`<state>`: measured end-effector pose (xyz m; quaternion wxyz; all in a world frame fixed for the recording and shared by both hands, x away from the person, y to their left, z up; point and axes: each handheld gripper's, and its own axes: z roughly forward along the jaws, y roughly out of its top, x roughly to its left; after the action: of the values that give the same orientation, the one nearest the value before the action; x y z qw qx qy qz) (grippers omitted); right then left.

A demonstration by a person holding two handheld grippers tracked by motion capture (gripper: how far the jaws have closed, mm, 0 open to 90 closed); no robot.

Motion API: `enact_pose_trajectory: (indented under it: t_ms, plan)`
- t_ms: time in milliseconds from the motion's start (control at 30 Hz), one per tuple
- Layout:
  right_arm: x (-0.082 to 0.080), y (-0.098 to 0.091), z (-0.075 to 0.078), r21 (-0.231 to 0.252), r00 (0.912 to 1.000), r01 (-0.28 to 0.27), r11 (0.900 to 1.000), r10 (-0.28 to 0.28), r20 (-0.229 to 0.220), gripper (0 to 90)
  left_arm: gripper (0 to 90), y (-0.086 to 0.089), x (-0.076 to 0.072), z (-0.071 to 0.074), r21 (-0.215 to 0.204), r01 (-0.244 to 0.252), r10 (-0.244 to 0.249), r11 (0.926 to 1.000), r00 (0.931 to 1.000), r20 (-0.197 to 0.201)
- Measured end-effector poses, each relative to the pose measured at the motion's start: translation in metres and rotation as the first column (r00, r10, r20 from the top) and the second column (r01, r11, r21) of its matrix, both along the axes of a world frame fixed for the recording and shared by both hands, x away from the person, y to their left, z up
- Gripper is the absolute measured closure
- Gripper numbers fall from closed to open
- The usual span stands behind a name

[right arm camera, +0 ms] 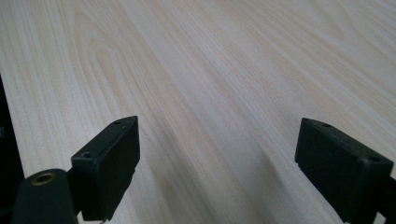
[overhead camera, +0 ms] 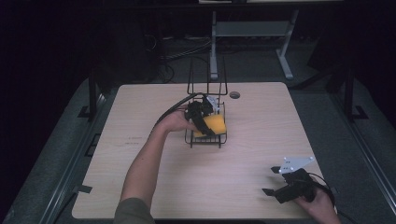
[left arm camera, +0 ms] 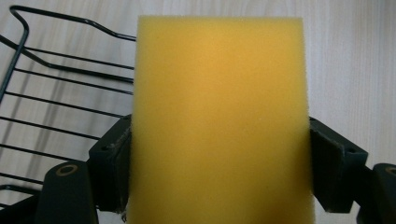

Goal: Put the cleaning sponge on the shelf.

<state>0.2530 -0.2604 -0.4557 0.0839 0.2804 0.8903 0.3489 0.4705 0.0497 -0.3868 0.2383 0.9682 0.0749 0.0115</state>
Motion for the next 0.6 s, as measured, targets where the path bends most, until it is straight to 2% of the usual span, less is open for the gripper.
enact_pose_trajectory:
  t_ms: [67,300,333,433,600]
  plan:
    - [0.0,0.0,0.0,-0.001,1.0,0.0,1.0,0.0,-0.002,13.7,21.8,0.0,0.001,0.0,-0.007,0.002,-0.002,1.0,1.0,0.002]
    - [0.0,0.0,0.0,-0.002,1.0,0.002,1.0,-0.002,-0.004,13.7,21.8,0.002,0.006,-0.007,0.019,-0.012,0.012,0.9997,0.9999,-0.006]
    - [0.0,0.0,0.0,-0.002,1.0,0.003,1.0,-0.003,-0.007,13.7,21.8,0.003,0.007,-0.006,0.031,-0.008,0.009,0.9995,0.9998,-0.02]
    - [0.0,0.001,0.0,-0.002,1.0,0.003,1.0,-0.003,-0.008,13.7,21.8,0.004,0.009,-0.008,0.023,-0.013,0.013,0.9997,0.9997,-0.021]
    - [0.0,0.0,-0.001,-0.006,1.0,0.0,1.0,0.0,-0.003,13.7,21.7,0.005,0.011,-0.012,0.041,-0.017,0.018,0.999,0.9995,-0.026]
